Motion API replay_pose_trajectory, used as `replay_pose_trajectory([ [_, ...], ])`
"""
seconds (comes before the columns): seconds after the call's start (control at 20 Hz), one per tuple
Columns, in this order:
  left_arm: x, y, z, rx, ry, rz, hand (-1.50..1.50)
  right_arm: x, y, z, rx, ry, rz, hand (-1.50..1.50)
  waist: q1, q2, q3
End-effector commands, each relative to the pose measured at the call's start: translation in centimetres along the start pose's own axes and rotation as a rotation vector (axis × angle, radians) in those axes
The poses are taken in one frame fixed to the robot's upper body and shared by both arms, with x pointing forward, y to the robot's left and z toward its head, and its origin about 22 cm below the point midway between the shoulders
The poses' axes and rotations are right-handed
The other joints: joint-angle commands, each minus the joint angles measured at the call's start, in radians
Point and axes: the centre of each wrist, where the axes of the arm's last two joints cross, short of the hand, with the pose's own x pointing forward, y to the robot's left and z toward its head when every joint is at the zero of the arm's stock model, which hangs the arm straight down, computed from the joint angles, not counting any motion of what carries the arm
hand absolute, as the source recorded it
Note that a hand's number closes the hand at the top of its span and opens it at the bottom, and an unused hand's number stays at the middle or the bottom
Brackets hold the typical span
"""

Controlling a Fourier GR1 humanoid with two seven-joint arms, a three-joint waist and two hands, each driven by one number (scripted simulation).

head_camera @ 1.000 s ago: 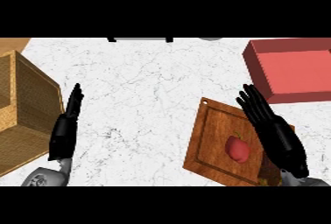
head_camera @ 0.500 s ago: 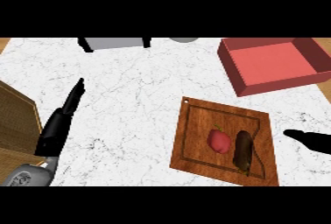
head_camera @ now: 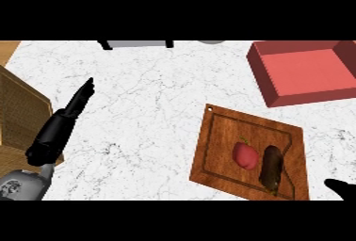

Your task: Pick the bell pepper from the cutting board and place it in the cardboard box

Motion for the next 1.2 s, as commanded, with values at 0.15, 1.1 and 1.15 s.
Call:
replay_pose_trajectory([
  [0.15,1.0,0.4,-1.3,-0.061,-0.028,0.013,0.0,3.6,-1.1,2.6,0.253,0.142,0.317,-1.5,0.054,0.017,-0.001],
  [1.1,1.8,-0.4,-2.6,-0.099,-0.075,0.028,0.0,9.0,6.7,1.7,0.537,0.396,0.436,-1.5,0.101,0.017,0.0],
  [1.15,1.3,0.6,-2.5,-0.103,-0.065,0.0,0.0,9.0,7.4,0.9,0.545,0.399,0.471,-1.5,0.107,0.02,0.001],
])
